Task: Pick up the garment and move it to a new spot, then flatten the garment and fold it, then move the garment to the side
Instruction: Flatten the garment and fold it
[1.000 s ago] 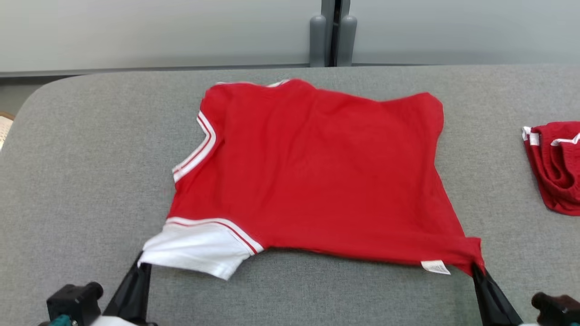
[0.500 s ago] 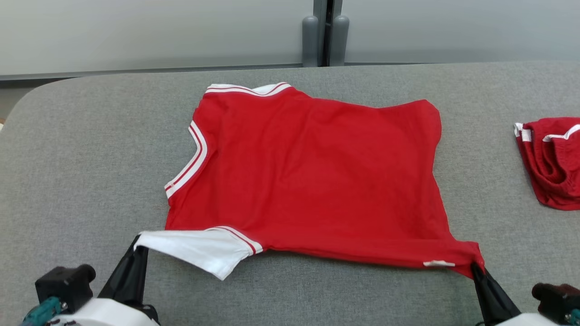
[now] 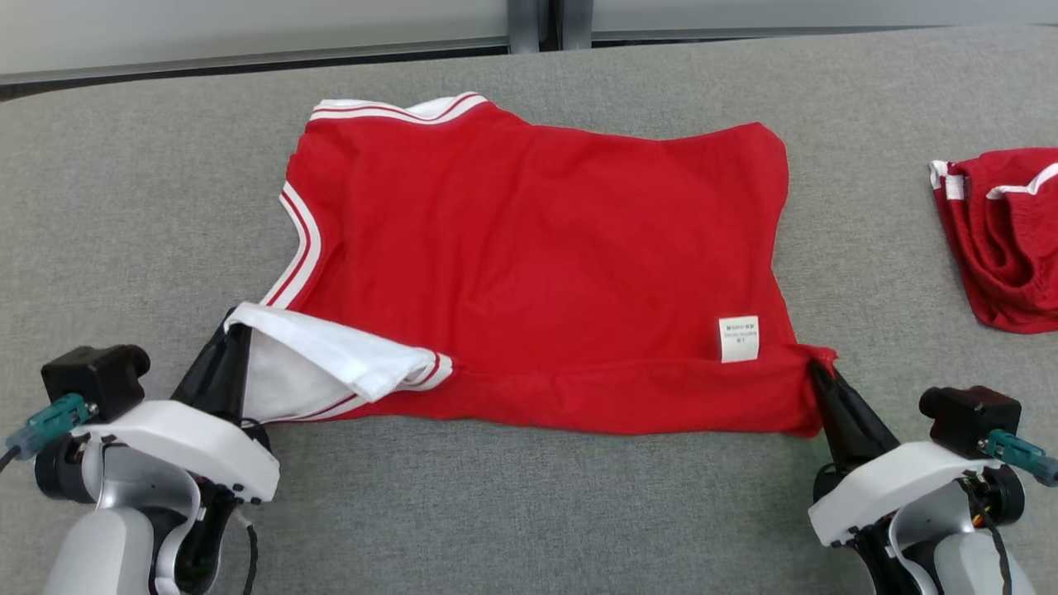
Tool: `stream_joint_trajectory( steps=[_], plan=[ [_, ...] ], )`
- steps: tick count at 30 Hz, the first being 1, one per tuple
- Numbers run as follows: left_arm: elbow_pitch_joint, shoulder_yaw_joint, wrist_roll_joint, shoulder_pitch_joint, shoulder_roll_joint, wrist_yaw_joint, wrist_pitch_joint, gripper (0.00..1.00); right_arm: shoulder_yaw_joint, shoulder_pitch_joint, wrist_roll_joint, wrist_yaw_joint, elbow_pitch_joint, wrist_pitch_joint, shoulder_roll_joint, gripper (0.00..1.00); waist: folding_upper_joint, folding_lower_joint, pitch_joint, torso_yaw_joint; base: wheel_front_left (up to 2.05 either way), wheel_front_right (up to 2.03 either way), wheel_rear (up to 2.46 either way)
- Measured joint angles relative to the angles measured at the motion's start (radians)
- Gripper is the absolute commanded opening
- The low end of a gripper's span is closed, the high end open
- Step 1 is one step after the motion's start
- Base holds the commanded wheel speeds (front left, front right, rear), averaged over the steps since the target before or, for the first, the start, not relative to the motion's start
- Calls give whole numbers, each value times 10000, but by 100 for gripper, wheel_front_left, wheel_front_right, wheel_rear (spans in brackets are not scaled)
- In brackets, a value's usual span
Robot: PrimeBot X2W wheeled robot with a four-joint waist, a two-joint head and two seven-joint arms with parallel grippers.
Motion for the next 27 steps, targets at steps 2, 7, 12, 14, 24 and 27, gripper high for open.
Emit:
stream_joint_trajectory(
  steps=[2, 7, 12, 14, 24, 27],
  plan=[
    [387, -42, -19, -373, -21, -71, -132, 47, 79, -258, 29, 0, 150, -268, -13, 41, 0, 0, 132, -46, 0, 0, 0],
    [1223, 21, 50, -1109, -96, -194, -1290, 100, 270, -664, 2, 0, 180, -1379, -138, 100, 0, 0, 432, -96, 0, 0, 0],
    [1676, 94, 851, -1150, -217, 144, -3221, 100, 136, -787, -865, 0, -263, -2940, -286, 100, 0, 0, 465, -146, 0, 0, 0],
    [1714, 111, 1168, -1064, -267, 336, -3885, 100, 33, -755, -1231, 0, -529, -3287, -293, 100, 0, 0, 386, -159, 0, 0, 0],
    [880, 23, 2199, 738, -639, 899, -4351, 100, -443, 512, -1868, 0, -1269, -3248, -178, 100, 0, 0, -420, -127, 0, 0, 0],
    [826, -54, 2290, 1147, -688, 911, -4357, 100, -454, 935, -1881, 0, -1361, -3108, -105, 100, 0, 0, -653, -73, 0, 0, 0]
  ],
)
